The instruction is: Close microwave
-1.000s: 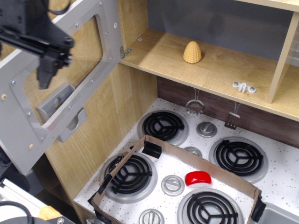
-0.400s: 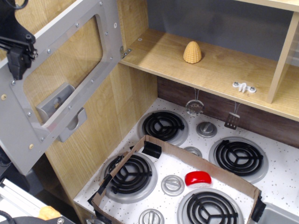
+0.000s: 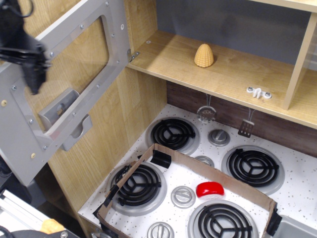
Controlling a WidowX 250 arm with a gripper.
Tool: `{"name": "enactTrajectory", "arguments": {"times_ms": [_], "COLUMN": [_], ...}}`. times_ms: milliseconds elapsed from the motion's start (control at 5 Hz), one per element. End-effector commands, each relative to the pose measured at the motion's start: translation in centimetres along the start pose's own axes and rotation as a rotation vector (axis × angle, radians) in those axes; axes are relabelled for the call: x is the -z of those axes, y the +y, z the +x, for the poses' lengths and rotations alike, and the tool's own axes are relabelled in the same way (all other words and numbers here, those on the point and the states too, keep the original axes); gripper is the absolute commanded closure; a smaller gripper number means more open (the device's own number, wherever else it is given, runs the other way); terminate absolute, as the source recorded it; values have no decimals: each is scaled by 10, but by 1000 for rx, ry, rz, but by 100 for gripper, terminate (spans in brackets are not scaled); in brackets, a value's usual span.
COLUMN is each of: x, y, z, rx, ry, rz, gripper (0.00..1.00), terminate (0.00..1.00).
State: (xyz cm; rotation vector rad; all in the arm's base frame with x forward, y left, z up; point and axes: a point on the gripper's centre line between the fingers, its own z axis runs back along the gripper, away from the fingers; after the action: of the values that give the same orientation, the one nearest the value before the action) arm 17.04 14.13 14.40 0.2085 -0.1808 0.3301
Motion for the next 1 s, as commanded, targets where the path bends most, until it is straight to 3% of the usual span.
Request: {"name": "enactTrajectory", "arguments": {"times_ms": [0, 200, 600, 800], "x": [-24, -30, -40, -42], "y": [-60, -89, -150, -179], "z": [20, 34, 67, 81], "rx": [-20, 23, 91, 117], "ry": [-30, -34, 25, 45], "rz": [-105, -138, -213, -216], "gripper": [0, 0, 0, 0], "terminate": [0, 0, 0, 0]}}
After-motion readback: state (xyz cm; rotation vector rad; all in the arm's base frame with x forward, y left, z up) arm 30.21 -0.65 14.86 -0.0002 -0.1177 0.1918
